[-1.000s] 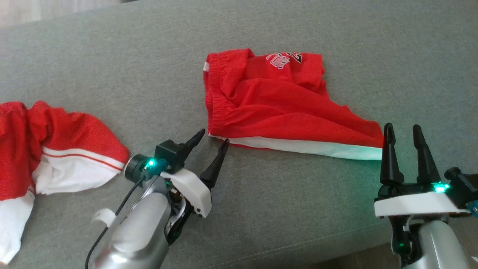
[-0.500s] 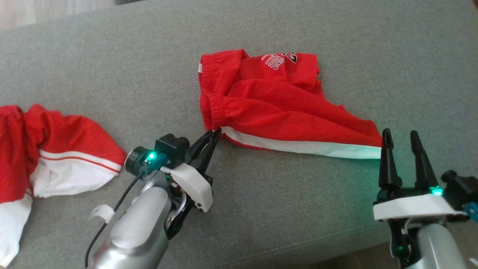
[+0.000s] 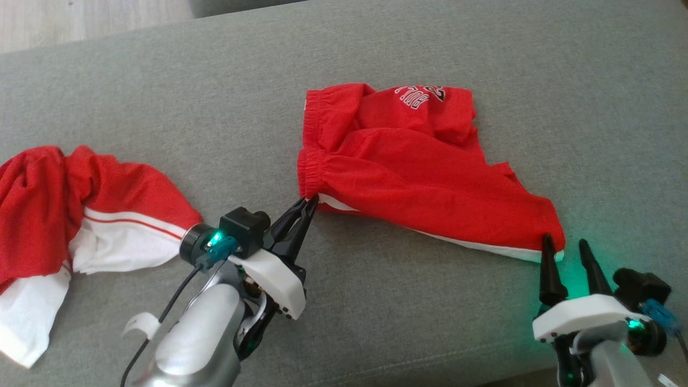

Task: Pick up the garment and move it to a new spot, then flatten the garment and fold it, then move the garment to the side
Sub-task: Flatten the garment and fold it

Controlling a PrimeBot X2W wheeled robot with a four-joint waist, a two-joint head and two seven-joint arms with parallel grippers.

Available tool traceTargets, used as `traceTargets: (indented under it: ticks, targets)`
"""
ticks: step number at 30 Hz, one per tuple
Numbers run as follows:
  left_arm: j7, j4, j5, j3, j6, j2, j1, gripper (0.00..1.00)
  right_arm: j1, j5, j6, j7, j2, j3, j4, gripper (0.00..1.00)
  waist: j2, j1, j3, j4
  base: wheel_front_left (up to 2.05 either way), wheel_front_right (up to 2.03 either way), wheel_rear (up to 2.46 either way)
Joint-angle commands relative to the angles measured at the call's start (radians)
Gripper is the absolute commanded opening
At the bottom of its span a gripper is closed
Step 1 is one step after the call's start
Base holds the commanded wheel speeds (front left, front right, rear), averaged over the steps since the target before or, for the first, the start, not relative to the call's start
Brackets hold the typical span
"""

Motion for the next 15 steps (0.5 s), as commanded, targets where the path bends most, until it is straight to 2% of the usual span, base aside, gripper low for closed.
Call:
traceTargets:
  ticks: [1,8,15]
  targets:
    - [-0.012,-0.038,0.000,0.033,-0.006,0.018,-0.022,0.00,-0.046,0.012,-0.001,-0.011,-0.006,0.029,0.015,1.00,0.0000,0.0001,0.001,0.007,0.00,0.00,0.00]
    - [-0.012,-0.041,0.002,0.036,-0.006,0.014,-0.018,0.00,-0.080,0.006,-0.001,-0.011,-0.006,0.057,0.129,1.00,0.0000,0.0001,-0.001,0.018,0.00,0.00,0.00]
    - [-0.012,-0.039,0.005,0.048,-0.006,0.011,-0.011,0.00,-0.085,0.007,-0.001,-0.011,-0.006,0.075,0.172,1.00,0.0000,0.0001,-0.009,0.012,0.00,0.00,0.00]
